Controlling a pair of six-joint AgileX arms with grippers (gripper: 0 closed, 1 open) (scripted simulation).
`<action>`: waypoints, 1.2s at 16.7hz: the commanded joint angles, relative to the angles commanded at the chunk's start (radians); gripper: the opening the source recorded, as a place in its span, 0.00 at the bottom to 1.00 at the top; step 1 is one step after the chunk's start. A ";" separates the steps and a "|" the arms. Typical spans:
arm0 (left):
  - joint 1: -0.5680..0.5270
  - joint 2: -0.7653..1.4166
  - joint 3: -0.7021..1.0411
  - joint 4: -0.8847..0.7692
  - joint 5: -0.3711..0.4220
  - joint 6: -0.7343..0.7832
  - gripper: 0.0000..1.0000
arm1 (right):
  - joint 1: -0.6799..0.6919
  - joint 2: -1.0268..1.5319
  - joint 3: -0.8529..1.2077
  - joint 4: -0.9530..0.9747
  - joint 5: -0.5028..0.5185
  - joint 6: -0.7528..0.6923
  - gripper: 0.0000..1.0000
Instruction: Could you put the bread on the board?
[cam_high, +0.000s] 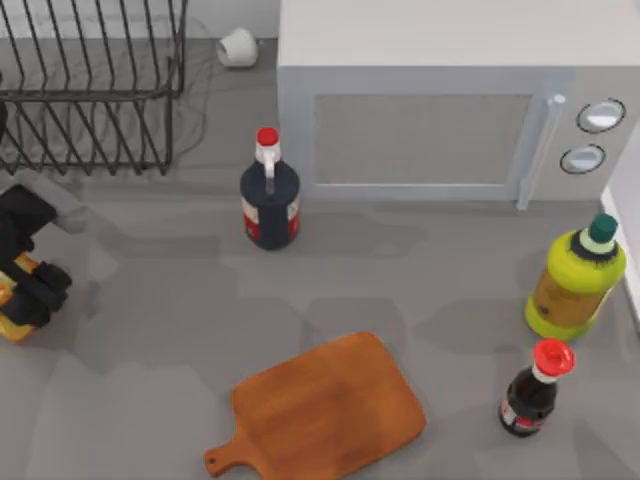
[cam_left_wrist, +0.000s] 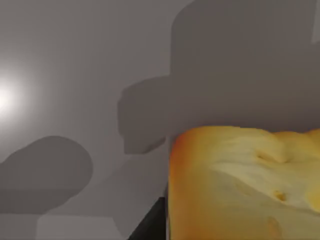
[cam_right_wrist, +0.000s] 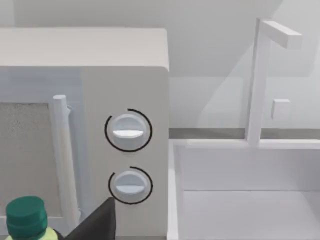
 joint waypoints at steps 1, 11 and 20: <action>0.000 0.000 0.000 0.000 0.000 0.000 0.00 | 0.000 0.000 0.000 0.000 0.000 0.000 1.00; -0.002 -0.068 0.144 -0.222 0.000 -0.001 0.00 | 0.000 0.000 0.000 0.000 0.000 0.000 1.00; -0.003 -0.129 0.244 -0.374 -0.001 -0.002 0.00 | 0.000 0.000 0.000 0.000 0.000 0.000 1.00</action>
